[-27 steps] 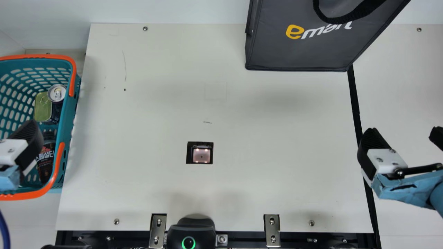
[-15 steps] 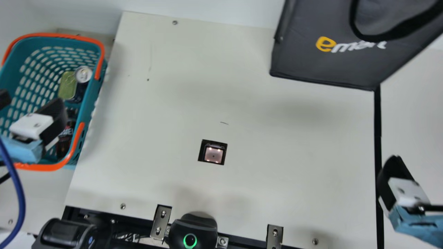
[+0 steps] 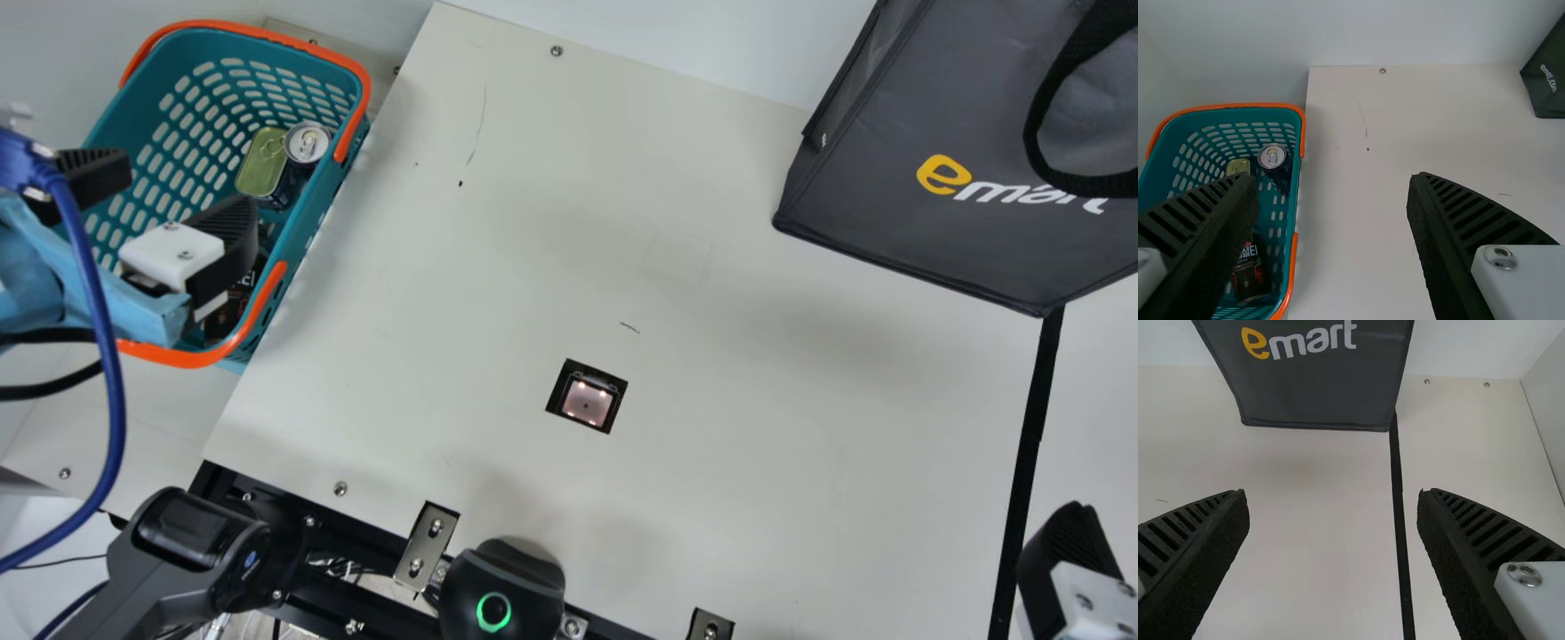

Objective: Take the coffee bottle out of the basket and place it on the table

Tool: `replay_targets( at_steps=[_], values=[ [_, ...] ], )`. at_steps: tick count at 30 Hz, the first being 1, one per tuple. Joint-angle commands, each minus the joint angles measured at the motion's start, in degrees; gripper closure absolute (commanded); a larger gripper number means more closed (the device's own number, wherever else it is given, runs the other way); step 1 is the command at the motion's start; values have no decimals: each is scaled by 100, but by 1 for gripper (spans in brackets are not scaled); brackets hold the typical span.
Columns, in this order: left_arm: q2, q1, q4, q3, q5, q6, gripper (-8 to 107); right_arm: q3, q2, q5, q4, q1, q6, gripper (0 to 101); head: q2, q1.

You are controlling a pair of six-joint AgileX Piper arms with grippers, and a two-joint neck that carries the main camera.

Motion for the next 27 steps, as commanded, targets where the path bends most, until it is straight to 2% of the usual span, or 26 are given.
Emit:
replay_targets(
  at_steps=[1,17,27],
  values=[
    [0,0,0,0,0,0,9,0,0,0,0,0,0,10,14,-148],
    [7,23,88,30,-16,-83,9,0,0,6,0,0,0,10,14,-148],
    [143,465,419,182,-113,-414,9,0,0,6,0,0,0,10,14,-148]
  ],
)
